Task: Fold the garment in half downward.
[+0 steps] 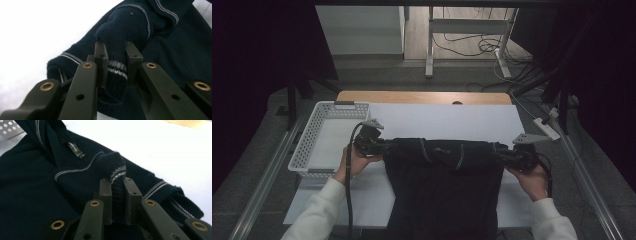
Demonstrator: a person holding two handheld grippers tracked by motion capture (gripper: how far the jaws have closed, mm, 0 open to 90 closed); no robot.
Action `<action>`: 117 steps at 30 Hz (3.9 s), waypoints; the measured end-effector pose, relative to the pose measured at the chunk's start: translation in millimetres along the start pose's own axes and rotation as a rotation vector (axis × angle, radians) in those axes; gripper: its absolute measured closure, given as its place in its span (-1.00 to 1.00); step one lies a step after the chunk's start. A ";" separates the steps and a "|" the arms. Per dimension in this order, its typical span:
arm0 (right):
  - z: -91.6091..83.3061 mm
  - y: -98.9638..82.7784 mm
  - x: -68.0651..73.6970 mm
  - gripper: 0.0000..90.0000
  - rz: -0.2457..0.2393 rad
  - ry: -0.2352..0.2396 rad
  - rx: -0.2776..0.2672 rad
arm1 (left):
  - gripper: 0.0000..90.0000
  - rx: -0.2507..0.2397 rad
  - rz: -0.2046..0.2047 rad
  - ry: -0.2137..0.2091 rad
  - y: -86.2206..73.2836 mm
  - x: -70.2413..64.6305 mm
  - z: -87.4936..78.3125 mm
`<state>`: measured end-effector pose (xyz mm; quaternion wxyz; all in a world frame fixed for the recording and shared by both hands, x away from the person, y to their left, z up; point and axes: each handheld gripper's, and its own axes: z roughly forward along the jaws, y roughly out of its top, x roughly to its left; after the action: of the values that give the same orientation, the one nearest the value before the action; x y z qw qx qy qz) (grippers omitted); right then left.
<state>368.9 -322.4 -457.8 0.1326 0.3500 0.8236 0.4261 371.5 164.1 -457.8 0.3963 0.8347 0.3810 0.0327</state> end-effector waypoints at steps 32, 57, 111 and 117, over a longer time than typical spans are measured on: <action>-18.9 -33.1 34.6 0.70 -0.059 0.035 0.056 | 0.29 0.055 0.019 0.004 -31.3 -27.9 -5.9; 42.7 18.9 10.2 -0.25 -0.067 -0.025 0.079 | -0.31 0.047 0.032 0.097 25.7 -2.3 48.2; 104.8 16.8 -29.3 -0.41 -0.053 -0.038 0.314 | -0.14 0.259 0.074 0.032 17.4 15.8 101.3; 98.0 16.3 -22.7 0.13 -0.074 0.006 0.336 | 0.60 0.252 0.093 -0.039 13.4 13.0 98.6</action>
<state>443.4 -272.0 -505.6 0.0853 0.3353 0.8960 0.2784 424.0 104.6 -519.2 0.2938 0.8951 0.3352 -0.0134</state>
